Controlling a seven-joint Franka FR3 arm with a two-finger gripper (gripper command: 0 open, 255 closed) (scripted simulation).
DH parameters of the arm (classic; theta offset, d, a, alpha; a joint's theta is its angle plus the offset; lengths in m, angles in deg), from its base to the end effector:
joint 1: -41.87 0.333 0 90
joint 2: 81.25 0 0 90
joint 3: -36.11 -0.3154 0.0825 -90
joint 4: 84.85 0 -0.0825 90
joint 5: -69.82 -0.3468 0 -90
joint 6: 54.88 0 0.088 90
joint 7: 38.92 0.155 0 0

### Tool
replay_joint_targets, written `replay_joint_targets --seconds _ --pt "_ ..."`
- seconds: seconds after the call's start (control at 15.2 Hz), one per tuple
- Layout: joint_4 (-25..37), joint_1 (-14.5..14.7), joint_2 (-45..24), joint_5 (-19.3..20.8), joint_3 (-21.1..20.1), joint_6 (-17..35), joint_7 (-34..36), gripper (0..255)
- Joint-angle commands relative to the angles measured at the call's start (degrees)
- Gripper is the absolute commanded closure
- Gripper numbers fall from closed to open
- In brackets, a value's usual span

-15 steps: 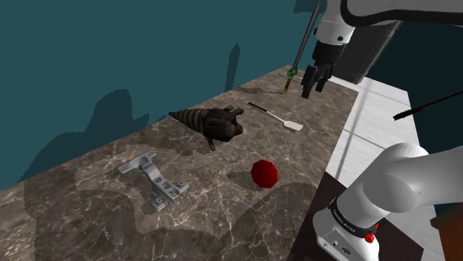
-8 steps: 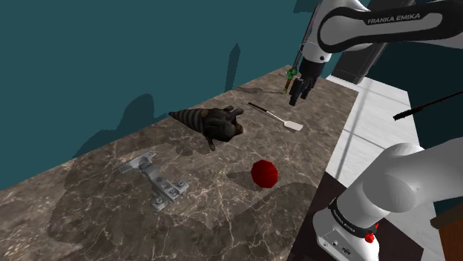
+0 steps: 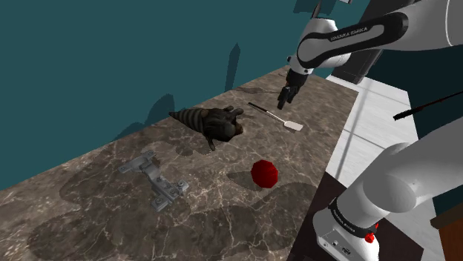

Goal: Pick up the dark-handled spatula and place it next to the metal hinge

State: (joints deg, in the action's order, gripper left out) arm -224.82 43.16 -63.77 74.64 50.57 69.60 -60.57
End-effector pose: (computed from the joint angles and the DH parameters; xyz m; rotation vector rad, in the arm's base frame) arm 0.4026 -0.1003 0.3859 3.1217 0.3210 0.0434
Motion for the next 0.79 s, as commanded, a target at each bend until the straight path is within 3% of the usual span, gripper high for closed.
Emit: replay_joint_targets --seconds 0.0,0.2,0.73 --pt "1.6 0.5 -4.4 -1.6 1.3 3.7 -3.0 0" --pt "3.8 1.0 -9.8 -4.3 2.8 7.7 -7.1 0" --pt "1.8 1.2 -14.1 -6.1 2.9 13.8 -8.5 0"
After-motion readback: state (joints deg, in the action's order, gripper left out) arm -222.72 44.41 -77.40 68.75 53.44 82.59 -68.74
